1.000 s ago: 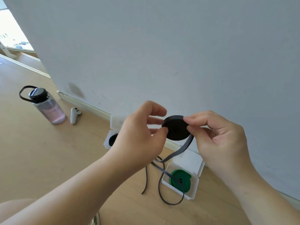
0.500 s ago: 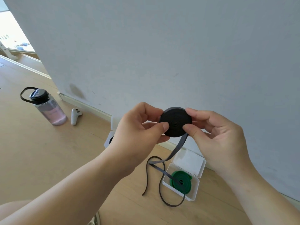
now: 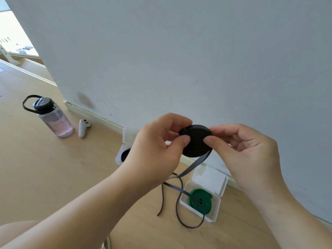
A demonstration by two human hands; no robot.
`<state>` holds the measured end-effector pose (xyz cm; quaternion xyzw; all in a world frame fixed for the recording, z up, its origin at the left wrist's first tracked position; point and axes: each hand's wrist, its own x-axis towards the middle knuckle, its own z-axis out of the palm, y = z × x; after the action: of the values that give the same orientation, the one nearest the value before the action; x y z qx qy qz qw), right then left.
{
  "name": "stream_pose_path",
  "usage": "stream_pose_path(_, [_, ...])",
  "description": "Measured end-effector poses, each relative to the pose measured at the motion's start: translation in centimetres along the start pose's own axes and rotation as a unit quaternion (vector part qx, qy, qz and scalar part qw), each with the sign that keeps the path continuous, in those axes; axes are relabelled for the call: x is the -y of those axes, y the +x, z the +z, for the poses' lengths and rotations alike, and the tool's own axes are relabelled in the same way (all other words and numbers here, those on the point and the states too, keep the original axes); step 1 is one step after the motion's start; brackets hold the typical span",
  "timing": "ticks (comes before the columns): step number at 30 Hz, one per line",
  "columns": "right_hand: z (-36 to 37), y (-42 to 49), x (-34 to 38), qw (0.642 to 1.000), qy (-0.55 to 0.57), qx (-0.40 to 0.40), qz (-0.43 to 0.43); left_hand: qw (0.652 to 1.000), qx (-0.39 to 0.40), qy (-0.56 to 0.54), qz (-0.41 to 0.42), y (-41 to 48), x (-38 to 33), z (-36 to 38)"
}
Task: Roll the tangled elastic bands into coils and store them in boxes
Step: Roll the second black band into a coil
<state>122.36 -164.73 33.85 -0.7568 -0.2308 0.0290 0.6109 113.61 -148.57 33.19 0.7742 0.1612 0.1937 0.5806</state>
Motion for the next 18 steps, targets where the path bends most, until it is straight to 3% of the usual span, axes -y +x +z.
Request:
stream_pose_path(3, [0.2,-0.1,0.0,1.000,0.021,0.012,-0.004,0.989,-0.015,-0.136,-0.058,0.3,-0.2,-0.1])
stream_pose_path(5, [0.3,-0.3,0.0,1.000,0.009,0.023,-0.019,0.985,-0.013,-0.149,-0.081,0.2,-0.3,-0.1])
stream_pose_path(7, [0.2,-0.4,-0.2,0.997,-0.039,0.031,-0.056,0.997,0.001,-0.053,-0.056,-0.1,-0.2,0.1])
stream_pose_path(11, [0.4,-0.6,-0.9,0.981,-0.129,0.041,-0.136,0.992,0.016,0.087,0.090,-0.2,0.4,0.2])
stream_pose_path(14, [0.3,-0.6,-0.4,0.994,-0.071,0.007,-0.084,0.996,-0.003,0.058,0.064,-0.3,0.6,0.1])
stream_pose_path(18, [0.0,-0.2,0.1,0.999,0.027,-0.001,-0.023,0.996,-0.024,-0.082,-0.024,0.1,0.1,0.0])
